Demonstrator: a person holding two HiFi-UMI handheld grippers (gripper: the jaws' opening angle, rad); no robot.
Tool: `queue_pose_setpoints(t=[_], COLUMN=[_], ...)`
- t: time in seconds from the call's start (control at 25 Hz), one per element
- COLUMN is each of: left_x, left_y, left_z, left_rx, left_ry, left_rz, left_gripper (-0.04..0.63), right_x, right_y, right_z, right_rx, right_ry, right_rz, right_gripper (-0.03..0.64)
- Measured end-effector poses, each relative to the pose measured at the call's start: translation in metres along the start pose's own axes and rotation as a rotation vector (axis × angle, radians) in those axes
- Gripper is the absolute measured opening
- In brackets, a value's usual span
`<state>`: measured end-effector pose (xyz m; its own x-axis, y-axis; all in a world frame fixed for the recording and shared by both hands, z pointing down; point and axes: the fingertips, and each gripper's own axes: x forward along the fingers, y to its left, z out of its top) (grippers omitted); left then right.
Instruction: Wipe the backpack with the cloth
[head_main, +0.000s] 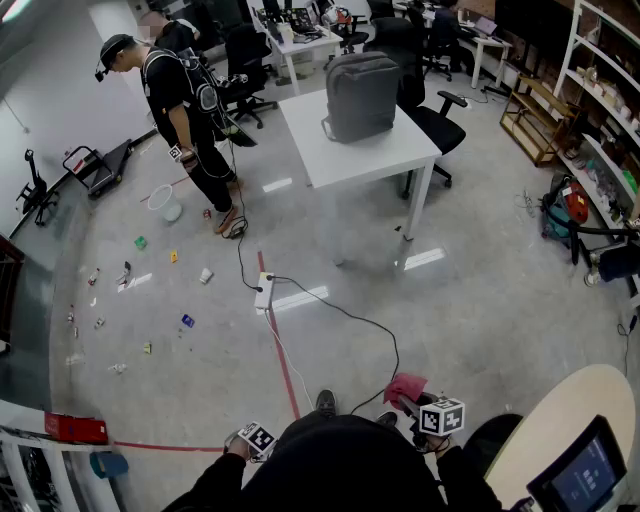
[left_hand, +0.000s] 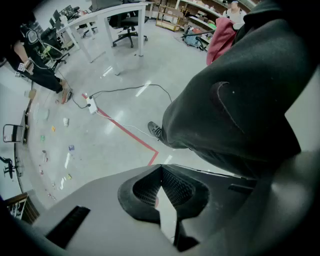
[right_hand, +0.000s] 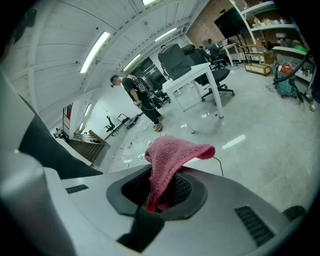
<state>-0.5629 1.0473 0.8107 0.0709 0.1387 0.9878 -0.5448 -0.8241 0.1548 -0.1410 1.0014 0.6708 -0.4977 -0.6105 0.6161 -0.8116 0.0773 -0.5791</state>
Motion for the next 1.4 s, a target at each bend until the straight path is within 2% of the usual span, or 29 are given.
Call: queue_pose_setpoints(t=[0.12, 0.24, 0.4, 0.72, 0.96, 1.04, 1.12, 1.28, 1.4], left_x=[0.001, -0.001, -0.008, -0.004, -0.002, -0.010, -0.030, -0.105, -0.166], left_y=[-0.003, 0.002, 0.009, -0.013, -0.041, -0.045, -0.049, -0.056, -0.064], left_z=[-0.001, 0.021, 0.057, 0.132, 0.172, 0.187, 0.209, 0.276, 0.318], left_rx=[0.005, 0.044, 0.112, 0.294, 0.359, 0.372, 0.377, 0.403, 0.456], left_ry=[0.044, 0.033, 0.064, 0.052, 0.010, -0.036, -0.125, -0.411, -0.597], left_rz=[0.014, 0.031, 0.048, 0.051, 0.065, 0.091, 0.135, 0.266, 0.298], left_gripper=[0.017, 0.017, 0.017, 0.017, 0.017, 0.017, 0.017, 0.017, 0.017], right_x=[-0.006, -0.015, -0.034, -0.091, -0.130, -0.136, -0.141, -0.136, -0.117], right_y=[-0.001, -0.007, -0.026, -0.062, -0.086, -0.091, -0.096, -0.102, -0.095], right_z=[-0.002, -0.005, -0.012, -0.041, -0.056, -0.058, -0.059, -0.058, -0.048], right_rx=[-0.006, 0.003, 0.050, 0.148, 0.188, 0.198, 0.200, 0.185, 0.160], right_ry=[0.000, -0.015, -0.046, -0.132, -0.201, -0.210, -0.211, -0.199, -0.184], right_rz=[0.000, -0.013, -0.057, -0.165, -0.230, -0.238, -0.242, -0.233, -0.216], right_gripper=[0.066, 0.066, 0.066, 0.066, 0.066, 0.066, 0.066, 0.066, 0.066])
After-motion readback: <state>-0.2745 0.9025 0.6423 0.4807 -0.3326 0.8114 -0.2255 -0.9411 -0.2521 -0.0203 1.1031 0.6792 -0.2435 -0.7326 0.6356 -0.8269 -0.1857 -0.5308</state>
